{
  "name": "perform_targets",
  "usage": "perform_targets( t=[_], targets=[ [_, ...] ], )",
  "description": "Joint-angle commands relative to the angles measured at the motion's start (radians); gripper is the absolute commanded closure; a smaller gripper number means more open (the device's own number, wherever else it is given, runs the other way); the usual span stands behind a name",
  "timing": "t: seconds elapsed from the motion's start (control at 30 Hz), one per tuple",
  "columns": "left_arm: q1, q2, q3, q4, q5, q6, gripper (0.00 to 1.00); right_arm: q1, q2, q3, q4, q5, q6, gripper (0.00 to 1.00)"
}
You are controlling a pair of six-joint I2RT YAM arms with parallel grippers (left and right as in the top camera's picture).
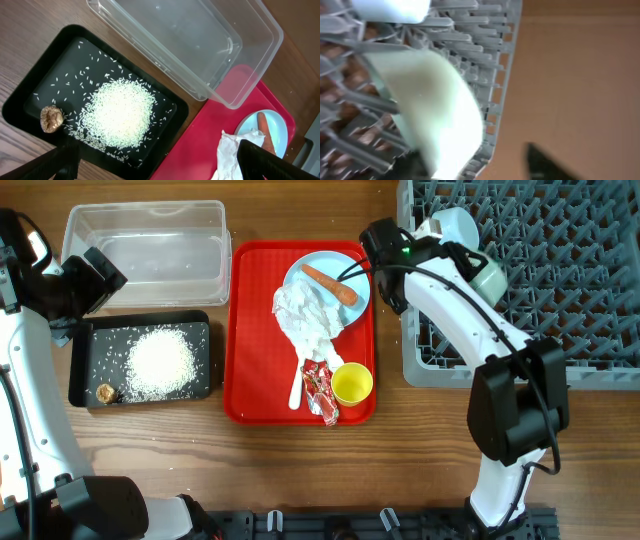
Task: Sort waste into correct bins and load items into the dishwasher rack
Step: 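Place the mint bowl upside down in the rack with the right gripper, then grasp the crumpled tissue on the plate with the left gripper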
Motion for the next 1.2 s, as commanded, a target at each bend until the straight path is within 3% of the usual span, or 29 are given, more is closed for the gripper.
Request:
perform_targets(
  t=[0.0,0.23,0.4,0.47,0.57,0.67,0.73,0.8,0.87,1.0,1.17],
  targets=[
    [0.001,0.005,0.001,0.003,0.002,-0.006,0.0,0.009,0.016,-0.006,-0.018,-0.222,0.002,0.0],
    [0.001,0.005,0.001,0.003,0.041,-0.006,0.0,0.008,-0.089,0.022,0.0,-0.312,0.183,0.0],
    [0.001,0.005,0.001,-0.026,0.059,-0.005,0.0,0.008,-0.293,0.06,0.031,-0.406,0.182,0.0],
    [0.0,0.005,0.001,-0.034,0.059,-0.005,0.0,0.008,-0.368,0.06,0.061,-0.615,0.181,0.0],
    [0.0,0.005,0.001,-0.039,0.058,-0.001,0.0,0.008,-0.447,0.06,0.19,-1.193,0.186,0.0],
    [0.0,0.005,0.001,-0.037,0.058,0.0,0.0,0.009,-0.411,0.042,0.391,-1.437,0.272,0.0],
    [0.0,0.005,0.001,-0.03,0.058,-0.001,0.0,0.019,-0.327,0.04,0.481,-1.439,0.369,0.09],
    [0.0,0.005,0.001,-0.028,0.058,0.0,0.0,0.052,-0.207,0.04,0.511,-1.434,0.368,0.2],
    [-0.013,0.006,0.001,-0.032,0.058,0.054,0.0,0.101,-0.066,0.04,0.465,-1.391,0.348,0.21],
    [-0.133,0.01,0.001,-0.018,0.058,0.15,0.0,0.079,-0.035,0.041,0.422,-1.433,0.394,0.18],
    [-0.543,0.118,0.001,0.121,0.041,0.266,0.0,-0.188,-0.351,0.041,0.322,-1.456,0.388,0.18]
  ],
)
